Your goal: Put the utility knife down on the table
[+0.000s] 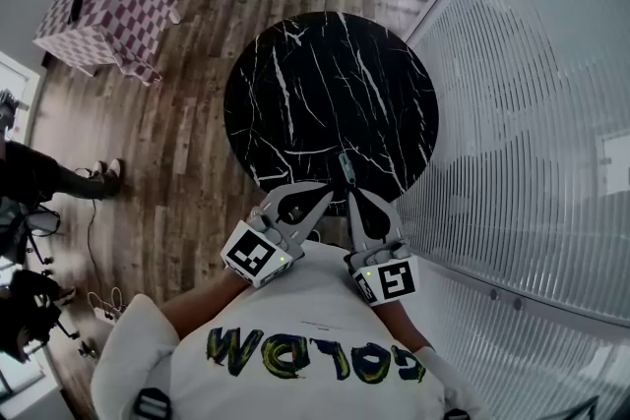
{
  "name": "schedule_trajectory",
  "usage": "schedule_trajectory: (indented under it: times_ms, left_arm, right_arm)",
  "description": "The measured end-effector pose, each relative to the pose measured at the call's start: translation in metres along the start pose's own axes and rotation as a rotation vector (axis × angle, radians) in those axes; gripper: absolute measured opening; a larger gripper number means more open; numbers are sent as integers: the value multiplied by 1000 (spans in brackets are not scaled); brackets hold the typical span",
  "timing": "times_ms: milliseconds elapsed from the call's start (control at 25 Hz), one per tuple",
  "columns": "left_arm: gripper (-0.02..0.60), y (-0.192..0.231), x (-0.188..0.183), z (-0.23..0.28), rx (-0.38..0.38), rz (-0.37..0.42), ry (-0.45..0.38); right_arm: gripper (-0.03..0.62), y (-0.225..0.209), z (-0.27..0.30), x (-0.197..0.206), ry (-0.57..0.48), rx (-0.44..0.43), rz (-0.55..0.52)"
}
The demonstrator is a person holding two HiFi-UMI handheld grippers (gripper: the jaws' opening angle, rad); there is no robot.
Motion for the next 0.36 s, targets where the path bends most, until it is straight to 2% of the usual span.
schedule_trajectory:
  times_ms: [200,360]
  left_arm:
    - [3,1,5,0,-4,-16,33]
    - [3,3,5,4,0,-11,23]
  right_arm:
    - [2,-3,1,0,4,-1,-2]
    - [2,-5,2,1,7,-3,-7]
Point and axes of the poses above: the fingertips, and each gripper's own axes: z forward along the fingers, y to its left, x out of its underside, the point moved 8 cm from there along -z, backward along the fingers, and after that the axes turned 3 degrees about x, right-handed, at the moved point
